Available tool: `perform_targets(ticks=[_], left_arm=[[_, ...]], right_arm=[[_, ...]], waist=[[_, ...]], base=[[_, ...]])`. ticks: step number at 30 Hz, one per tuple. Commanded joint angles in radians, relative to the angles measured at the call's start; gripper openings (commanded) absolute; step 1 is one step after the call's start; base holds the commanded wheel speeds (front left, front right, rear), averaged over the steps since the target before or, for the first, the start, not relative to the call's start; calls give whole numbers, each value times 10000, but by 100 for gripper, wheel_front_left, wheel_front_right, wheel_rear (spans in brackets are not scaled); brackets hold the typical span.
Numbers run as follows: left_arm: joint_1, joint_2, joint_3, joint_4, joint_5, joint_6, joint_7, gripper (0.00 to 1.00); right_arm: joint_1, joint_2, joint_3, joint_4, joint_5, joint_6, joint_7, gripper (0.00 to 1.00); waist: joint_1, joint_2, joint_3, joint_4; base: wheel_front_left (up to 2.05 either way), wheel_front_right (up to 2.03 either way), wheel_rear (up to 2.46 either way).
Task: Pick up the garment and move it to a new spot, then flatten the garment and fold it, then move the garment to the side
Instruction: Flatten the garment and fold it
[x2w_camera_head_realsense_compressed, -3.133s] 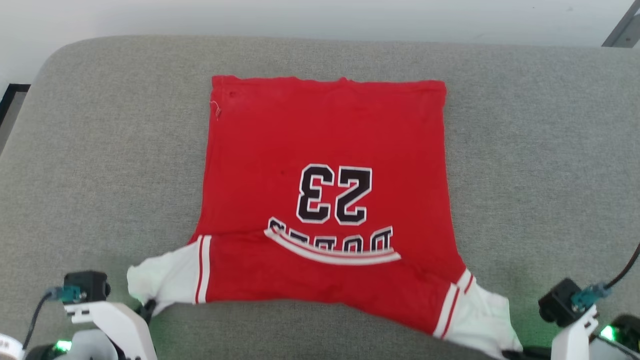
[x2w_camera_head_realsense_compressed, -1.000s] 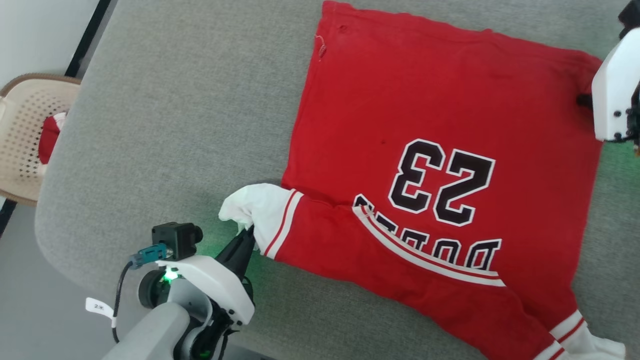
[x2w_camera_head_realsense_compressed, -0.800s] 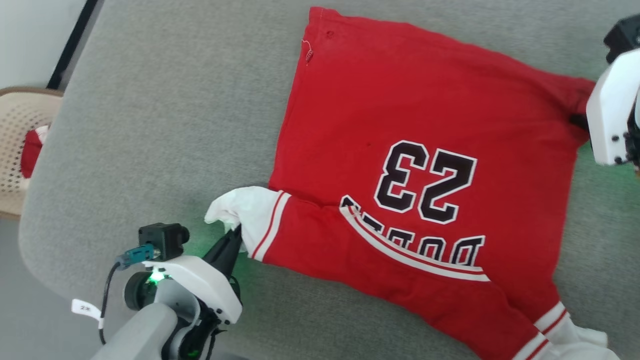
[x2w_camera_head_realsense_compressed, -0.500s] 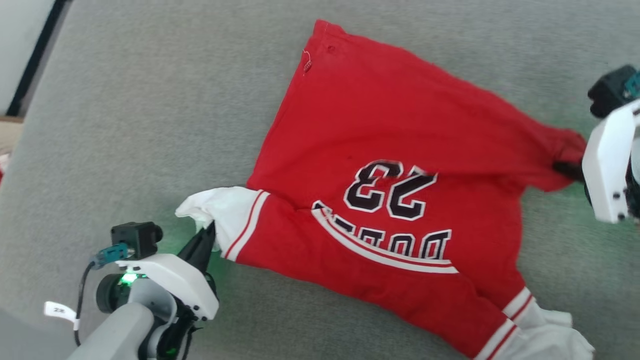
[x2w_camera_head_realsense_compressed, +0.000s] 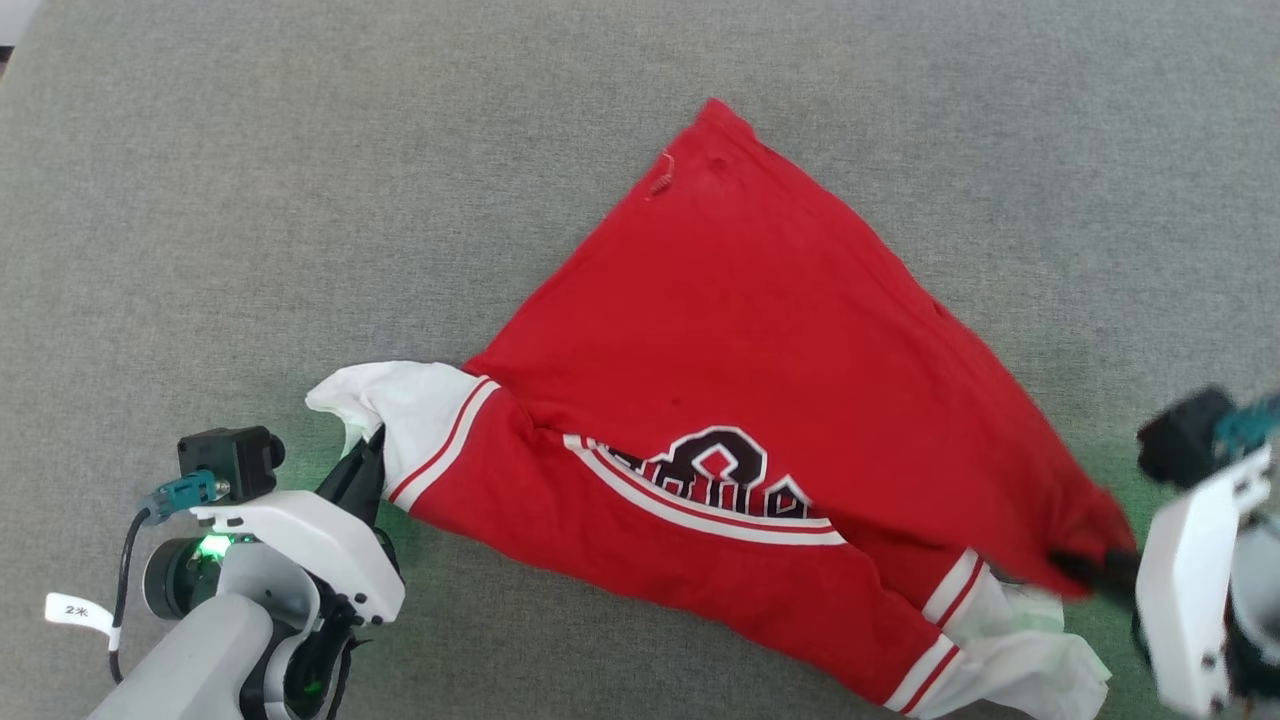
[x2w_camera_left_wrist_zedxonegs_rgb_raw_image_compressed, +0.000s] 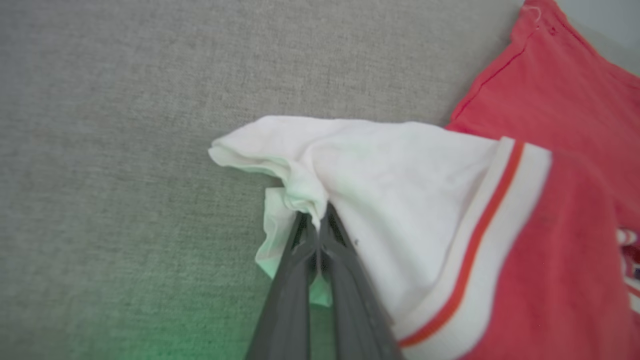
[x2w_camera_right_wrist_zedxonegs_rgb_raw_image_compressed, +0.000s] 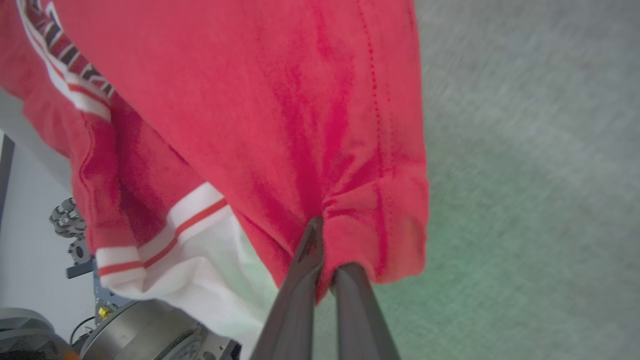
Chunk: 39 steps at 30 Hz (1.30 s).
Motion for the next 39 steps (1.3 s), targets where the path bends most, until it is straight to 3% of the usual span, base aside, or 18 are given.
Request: perform_targets(ticks=[1,7,12,13,14,15,16,23,29,33,39], left_arm=[[8,-75,-101,-28,-24,18,111,0],[-116,-130,-145,-93,-6,50,155,0],[-101,-216,-156,47,-74,-4,92,0],[-95,-240,-169,72,-79,-24,77,0],[-85,-265,-179,93,-83,-43,89,0],[-64,-275,-190,121,-95,-49,78,0],[-42,-278,-195,131,-99,-57,66,0],[114,-270,-253,145,-92,-105,-26,0],[128,-393,-323,165,-106,-193,-85,0],[12,-485,-390,205,-60,-256,-88,0],[-346,-785,-565,344,42,-421,-48,0]], right_arm=[[321,185,-155,-194,-120,-3,77,0],[2364,1832,-1113,-285,-744,-3,73,0],[2338,2704,-1527,498,-978,-16,-674,0],[2260,2765,-1640,555,-1077,-20,-758,15],[2172,2804,-1733,497,-1120,-26,-850,40],[2071,2886,-1866,376,-1111,-26,-904,84],[2034,2935,-2002,215,-1095,-26,-900,100],[1631,2983,-2920,-1683,-1314,-2,-591,100],[725,2772,-3041,-2836,-1841,-2,-519,100],[-78,2559,-2839,-2774,-2164,-2,-769,100],[-2170,2246,-1887,-1298,-2099,-2,-1417,100]], waist=[[0,0,8,-14],[0,0,98,55],[0,0,56,112],[0,0,31,129],[0,0,-1,154],[0,0,-34,174],[0,0,-63,197],[0,0,-220,471],[0,0,-202,850],[0,0,-148,1061],[0,0,96,1609]], base=[[0,0,0],[0,0,0],[0,0,0],[0,0,0],[0,0,0],[0,0,0],[0,0,0],[0,0,0],[0,0,0],[0,0,0],[0,0,0]])
